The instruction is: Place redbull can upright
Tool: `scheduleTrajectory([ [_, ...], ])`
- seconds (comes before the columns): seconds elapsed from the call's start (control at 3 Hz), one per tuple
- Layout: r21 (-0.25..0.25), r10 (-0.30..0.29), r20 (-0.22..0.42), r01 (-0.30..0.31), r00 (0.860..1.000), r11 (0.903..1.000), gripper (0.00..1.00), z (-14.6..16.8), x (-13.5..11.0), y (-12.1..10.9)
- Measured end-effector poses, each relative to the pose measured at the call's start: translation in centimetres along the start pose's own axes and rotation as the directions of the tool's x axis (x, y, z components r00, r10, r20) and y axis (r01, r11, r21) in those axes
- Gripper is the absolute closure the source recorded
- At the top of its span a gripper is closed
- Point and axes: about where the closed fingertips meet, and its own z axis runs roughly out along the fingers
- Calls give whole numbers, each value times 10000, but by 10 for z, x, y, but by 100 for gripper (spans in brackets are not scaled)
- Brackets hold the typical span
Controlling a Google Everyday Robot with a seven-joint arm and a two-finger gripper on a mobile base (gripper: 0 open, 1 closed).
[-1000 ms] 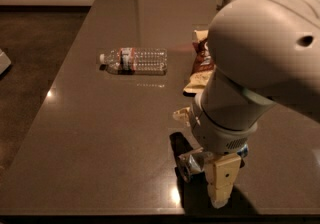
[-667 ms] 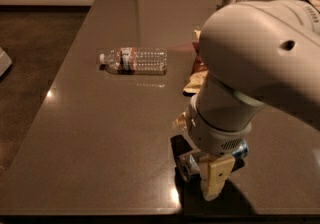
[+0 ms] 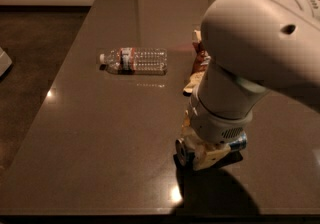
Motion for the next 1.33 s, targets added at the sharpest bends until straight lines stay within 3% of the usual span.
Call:
scheduleTrajectory([
  [0.33,373,684,413,-699,9968,9969,87,-29,8,-20],
  [0.67,729,1344,1383,-1455,9812,9867,100,-63,10,-44],
  [1.0,1031,2077,2911,-2465,9339,9636,100,-88,10,-61],
  [1.33,1083,2900,4650,-3789,8364,9191,100,-104,3,-67],
])
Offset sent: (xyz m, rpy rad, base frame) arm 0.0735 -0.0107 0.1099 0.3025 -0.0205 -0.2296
